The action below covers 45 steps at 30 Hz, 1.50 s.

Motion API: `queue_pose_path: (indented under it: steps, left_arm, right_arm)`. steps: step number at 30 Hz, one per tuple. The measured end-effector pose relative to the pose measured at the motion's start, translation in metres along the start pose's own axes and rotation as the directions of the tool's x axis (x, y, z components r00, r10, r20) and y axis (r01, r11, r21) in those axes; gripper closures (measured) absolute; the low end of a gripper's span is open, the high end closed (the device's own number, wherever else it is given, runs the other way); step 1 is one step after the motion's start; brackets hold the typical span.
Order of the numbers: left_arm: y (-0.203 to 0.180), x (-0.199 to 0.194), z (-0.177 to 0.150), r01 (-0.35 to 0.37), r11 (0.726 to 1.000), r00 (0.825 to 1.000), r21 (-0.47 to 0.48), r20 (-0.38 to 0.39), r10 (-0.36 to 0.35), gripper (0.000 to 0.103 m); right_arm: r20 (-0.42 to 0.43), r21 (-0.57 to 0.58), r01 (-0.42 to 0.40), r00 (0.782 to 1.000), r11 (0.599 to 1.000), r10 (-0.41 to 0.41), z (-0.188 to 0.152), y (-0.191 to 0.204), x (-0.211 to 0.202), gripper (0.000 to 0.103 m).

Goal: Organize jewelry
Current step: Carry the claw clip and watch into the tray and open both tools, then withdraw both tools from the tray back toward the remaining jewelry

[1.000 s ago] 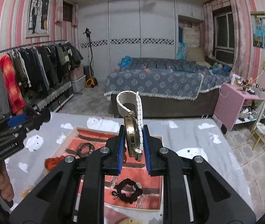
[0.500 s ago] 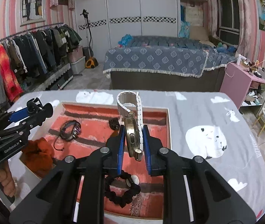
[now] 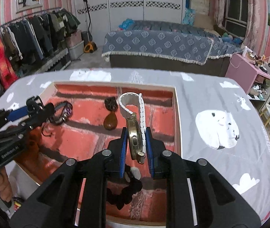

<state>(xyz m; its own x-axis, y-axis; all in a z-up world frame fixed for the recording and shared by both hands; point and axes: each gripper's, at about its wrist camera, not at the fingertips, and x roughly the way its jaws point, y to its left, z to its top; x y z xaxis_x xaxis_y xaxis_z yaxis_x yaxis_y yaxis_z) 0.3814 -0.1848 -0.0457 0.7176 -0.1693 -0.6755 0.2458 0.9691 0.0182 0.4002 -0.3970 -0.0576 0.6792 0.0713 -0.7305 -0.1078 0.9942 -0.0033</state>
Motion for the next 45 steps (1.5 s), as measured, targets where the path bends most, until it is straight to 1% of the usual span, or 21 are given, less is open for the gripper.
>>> queue_pose_path:
  steps: [4, 7, 13, 18, 21, 22, 24, 26, 28, 30, 31, 34, 36, 38, 41, 43, 45]
  left_arm:
    - [0.002, 0.015, -0.005, 0.013, 1.0, 0.999, -0.005, -0.05, -0.013, 0.053]
    - [0.005, 0.016, -0.005, 0.013, 1.0, 0.999, -0.013, -0.053, -0.014, 0.053]
    - [0.009, 0.023, -0.008, 0.019, 0.999, 0.996, -0.026, -0.084, -0.021, 0.053]
    - [0.015, 0.028, -0.01, 0.03, 0.998, 0.993, -0.05, -0.11, -0.035, 0.053]
    - [0.015, 0.027, -0.01, 0.027, 0.998, 0.994, -0.051, -0.108, -0.032, 0.053]
    - [0.015, 0.027, -0.01, 0.026, 0.998, 0.994, -0.05, -0.107, -0.031, 0.053]
    - [0.015, 0.026, -0.01, 0.027, 0.998, 0.994, -0.049, -0.103, -0.032, 0.052]
    - [0.014, 0.025, -0.01, 0.027, 0.998, 0.994, -0.051, -0.101, -0.032, 0.052]
    - [0.015, 0.023, -0.01, 0.029, 0.998, 0.995, -0.057, -0.092, -0.034, 0.042]
    - [0.015, 0.019, -0.01, 0.038, 0.997, 0.996, -0.063, -0.079, -0.043, 0.041]
    - [0.015, 0.017, -0.009, 0.049, 0.997, 0.996, -0.066, -0.071, -0.054, 0.038]
    - [0.015, 0.006, -0.005, 0.068, 0.995, 0.996, -0.076, -0.045, -0.071, 0.037]
    - [0.014, -0.002, -0.001, 0.075, 0.994, 0.997, -0.076, -0.026, -0.077, 0.036]
    - [0.012, -0.014, 0.004, 0.078, 0.994, 0.997, -0.074, 0.0, -0.079, 0.036]
    - [0.011, -0.032, 0.011, 0.074, 0.995, 0.997, -0.069, 0.042, -0.071, 0.035]
    - [0.011, -0.044, 0.016, 0.058, 0.996, 0.996, -0.066, 0.074, -0.053, 0.026]
    - [0.012, -0.054, 0.02, 0.046, 0.997, 0.994, -0.066, 0.1, -0.04, 0.026]
  right_arm:
    - [-0.039, 0.0, 0.001, 0.999, 1.0, -0.001, -0.004, 0.0, 0.008, 0.084]
    - [-0.059, 0.0, -0.001, 0.998, 1.0, 0.001, -0.005, -0.002, 0.012, 0.084]
    - [-0.095, 0.002, 0.0, 0.995, 1.0, 0.001, -0.009, -0.004, 0.022, 0.084]
    - [-0.097, 0.006, -0.002, 0.995, 1.0, 0.003, -0.009, -0.005, 0.024, 0.083]
    - [-0.096, 0.007, -0.003, 0.995, 1.0, 0.004, -0.009, -0.005, 0.023, 0.083]
    - [-0.093, 0.008, -0.004, 0.996, 1.0, 0.005, -0.009, -0.005, 0.023, 0.082]
    - [-0.087, 0.009, -0.009, 0.996, 1.0, 0.01, -0.009, -0.006, 0.022, 0.075]
    - [-0.081, 0.011, -0.009, 0.997, 1.0, 0.01, -0.008, -0.006, 0.021, 0.072]
    - [-0.073, 0.014, -0.009, 0.997, 1.0, 0.01, -0.006, -0.004, 0.02, 0.071]
    - [-0.065, 0.015, -0.012, 0.998, 1.0, 0.013, -0.005, -0.004, 0.018, 0.071]
    - [-0.061, 0.015, -0.013, 0.998, 1.0, 0.014, -0.005, -0.004, 0.016, 0.071]
    - [-0.043, 0.016, -0.02, 0.999, 1.0, 0.021, -0.003, -0.004, 0.01, 0.071]
    - [-0.016, 0.026, -0.03, 0.999, 0.999, 0.031, -0.001, -0.006, 0.003, 0.069]
    - [0.019, 0.044, -0.049, 0.999, 0.998, 0.049, 0.002, -0.008, -0.007, 0.066]
    - [0.047, 0.047, -0.052, 0.998, 0.998, 0.05, 0.006, -0.009, -0.019, 0.065]
    - [0.066, 0.05, -0.052, 0.997, 0.997, 0.049, 0.008, -0.01, -0.027, 0.063]
    - [0.085, 0.054, -0.052, 0.995, 0.997, 0.047, 0.009, -0.011, -0.036, 0.061]
